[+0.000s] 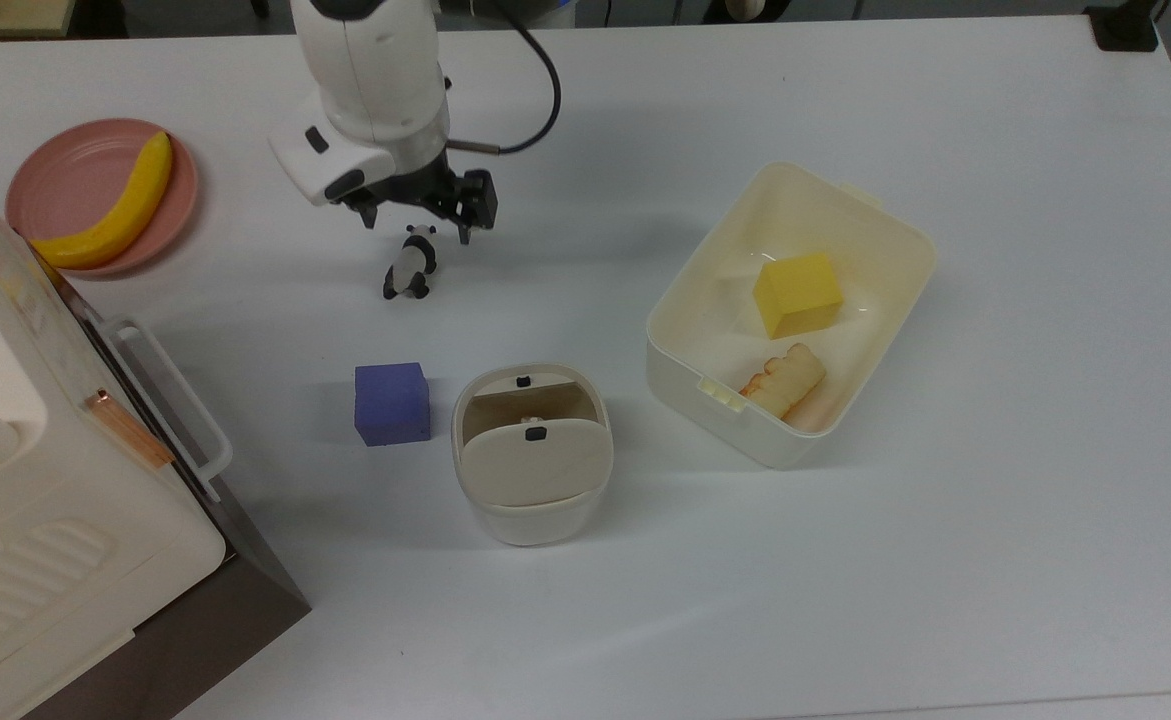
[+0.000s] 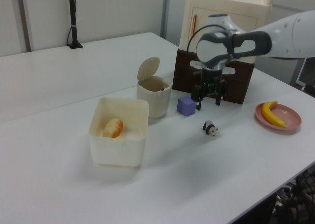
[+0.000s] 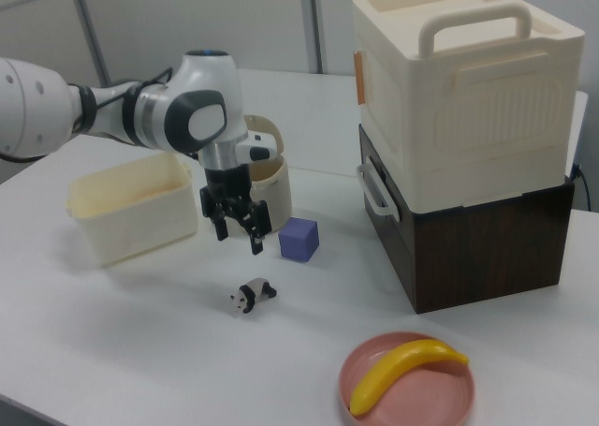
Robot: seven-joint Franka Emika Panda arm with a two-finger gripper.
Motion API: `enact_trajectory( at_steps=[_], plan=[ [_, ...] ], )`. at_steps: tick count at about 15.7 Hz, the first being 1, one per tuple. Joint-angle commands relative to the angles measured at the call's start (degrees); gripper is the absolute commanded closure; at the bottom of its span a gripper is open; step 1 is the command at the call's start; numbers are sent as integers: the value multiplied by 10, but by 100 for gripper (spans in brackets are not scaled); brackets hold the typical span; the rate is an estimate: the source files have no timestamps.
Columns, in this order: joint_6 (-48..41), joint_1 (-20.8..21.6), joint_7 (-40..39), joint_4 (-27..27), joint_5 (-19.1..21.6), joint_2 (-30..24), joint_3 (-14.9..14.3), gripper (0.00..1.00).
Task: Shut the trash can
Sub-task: 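Move the gripper down toward the open lid of the cream trash can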
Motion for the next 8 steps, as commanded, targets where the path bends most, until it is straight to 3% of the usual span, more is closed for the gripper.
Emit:
enact_trajectory(
  at_steps=[1, 4, 8],
  plan=[
    [58, 6, 37, -32, -8, 6, -5, 4],
    [80, 9, 43, -22, -15, 15, -5, 11],
    [100, 15, -1, 78, -8, 16, 2, 29]
  ],
)
